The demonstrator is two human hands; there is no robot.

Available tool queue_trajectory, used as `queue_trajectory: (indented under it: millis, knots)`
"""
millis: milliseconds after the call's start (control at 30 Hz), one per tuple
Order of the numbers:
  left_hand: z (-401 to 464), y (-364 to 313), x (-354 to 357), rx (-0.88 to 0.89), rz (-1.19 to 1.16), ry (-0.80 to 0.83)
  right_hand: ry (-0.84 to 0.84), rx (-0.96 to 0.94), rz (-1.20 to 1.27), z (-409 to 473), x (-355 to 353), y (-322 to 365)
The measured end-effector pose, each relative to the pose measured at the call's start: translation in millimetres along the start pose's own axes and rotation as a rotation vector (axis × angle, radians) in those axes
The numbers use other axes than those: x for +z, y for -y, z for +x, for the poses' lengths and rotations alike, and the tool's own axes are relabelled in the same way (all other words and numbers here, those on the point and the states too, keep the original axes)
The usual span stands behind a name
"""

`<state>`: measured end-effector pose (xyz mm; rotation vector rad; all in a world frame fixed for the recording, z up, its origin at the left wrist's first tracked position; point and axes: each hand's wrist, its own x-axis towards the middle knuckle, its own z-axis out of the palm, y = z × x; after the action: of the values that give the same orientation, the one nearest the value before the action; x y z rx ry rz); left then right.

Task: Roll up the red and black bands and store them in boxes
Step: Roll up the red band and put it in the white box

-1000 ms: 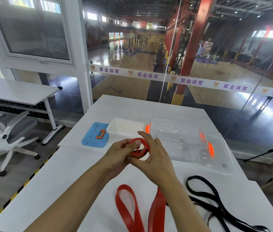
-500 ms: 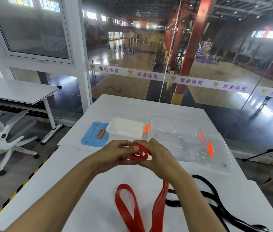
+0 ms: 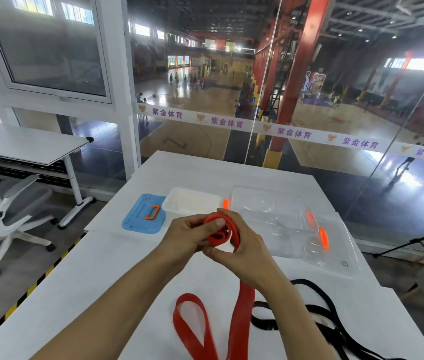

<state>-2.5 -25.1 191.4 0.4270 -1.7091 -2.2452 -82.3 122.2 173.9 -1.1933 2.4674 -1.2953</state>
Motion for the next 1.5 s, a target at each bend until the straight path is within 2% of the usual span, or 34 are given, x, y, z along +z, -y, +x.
queue_trajectory:
  millis: [133,233,367,533,667,767,833,933,1300,1500]
  knots:
    - [1,1,12,0.027,-0.181,-0.127,-0.181,0.024,0.142,-8,27,1]
    - [-2,4,20,0.015,-0.238,-0.147,-0.291,0.056,0.177,-11,38,5]
    - [-9,7,22,-0.009,-0.206,-0.12,-0.344,0.078,0.109,-13,38,6]
    - [-12,9,11,-0.057,-0.139,-0.046,-0.226,0.073,-0.002,-11,23,1]
    - [-13,-4,-8,-0.124,-0.073,0.119,-0.059,0.012,-0.098,-6,2,-6]
    - [-7,-18,-21,-0.141,0.206,0.25,0.051,-0.042,-0.18,-2,-8,-6]
    - [-4,-25,-22,-0.126,0.399,0.279,0.076,-0.075,-0.2,-1,-10,-2]
    - [-4,-28,-19,-0.101,0.457,0.215,0.052,-0.091,-0.17,-1,-13,2]
    - [-5,-12,2,0.048,0.062,-0.068,-0.007,0.008,0.025,-1,-19,3]
    - [-7,-1,22,0.081,-0.112,-0.185,-0.239,0.028,0.067,-12,19,16]
